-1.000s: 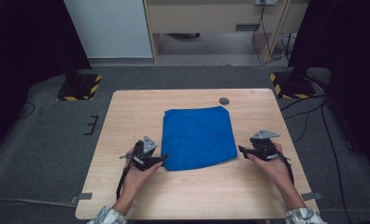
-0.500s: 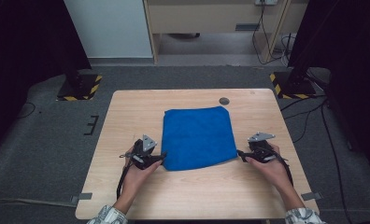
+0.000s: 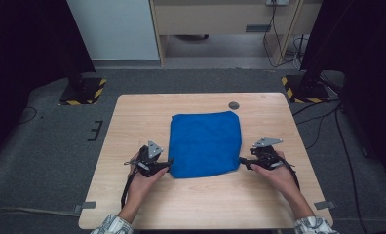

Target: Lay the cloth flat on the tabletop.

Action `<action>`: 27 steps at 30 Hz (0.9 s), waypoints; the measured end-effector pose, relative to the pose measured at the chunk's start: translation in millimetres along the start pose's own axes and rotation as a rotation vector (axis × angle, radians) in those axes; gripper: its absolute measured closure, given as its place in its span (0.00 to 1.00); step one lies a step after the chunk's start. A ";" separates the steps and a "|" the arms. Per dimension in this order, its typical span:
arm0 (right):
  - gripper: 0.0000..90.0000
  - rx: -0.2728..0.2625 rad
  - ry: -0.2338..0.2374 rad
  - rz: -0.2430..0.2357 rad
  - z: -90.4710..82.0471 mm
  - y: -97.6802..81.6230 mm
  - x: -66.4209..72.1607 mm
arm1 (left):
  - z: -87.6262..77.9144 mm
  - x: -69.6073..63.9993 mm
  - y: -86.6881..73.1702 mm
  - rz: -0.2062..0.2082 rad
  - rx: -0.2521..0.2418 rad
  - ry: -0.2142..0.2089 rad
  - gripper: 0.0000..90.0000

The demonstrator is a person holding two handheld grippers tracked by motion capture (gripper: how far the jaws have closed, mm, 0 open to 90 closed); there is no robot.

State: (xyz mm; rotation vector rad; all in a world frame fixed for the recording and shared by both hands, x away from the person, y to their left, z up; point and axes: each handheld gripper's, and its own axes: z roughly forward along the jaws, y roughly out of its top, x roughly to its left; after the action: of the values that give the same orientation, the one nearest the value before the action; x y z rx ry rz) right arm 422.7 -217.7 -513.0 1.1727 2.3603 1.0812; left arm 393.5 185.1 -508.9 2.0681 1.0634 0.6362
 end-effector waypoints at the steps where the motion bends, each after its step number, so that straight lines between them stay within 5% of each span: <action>1: 0.40 -0.005 0.007 -0.006 2.1 2.0 1.7 | 1.0 -1.8 -0.2 0.005 0.003 -0.002 0.28; 7: 0.45 0.030 0.024 -0.018 14.9 4.3 7.6 | 2.5 -6.4 0.5 0.021 0.011 -0.013 0.28; 12: 0.57 0.025 0.079 -0.042 10.0 1.7 13.2 | 2.6 -6.8 0.4 0.023 0.014 -0.025 0.28; 22: 0.92 0.019 0.118 -0.074 1.0 3.2 19.9 | 4.9 -13.9 0.6 0.060 0.037 -0.050 0.29; 27: 0.92 0.006 0.114 -0.055 -8.5 6.8 22.8 | 9.1 -15.6 -1.3 0.076 0.060 -0.056 0.30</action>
State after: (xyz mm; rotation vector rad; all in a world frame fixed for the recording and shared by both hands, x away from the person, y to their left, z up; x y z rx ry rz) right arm 407.6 -201.6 -500.8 1.0678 2.4676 1.1516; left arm 390.7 169.2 -517.1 2.1741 0.9869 0.5865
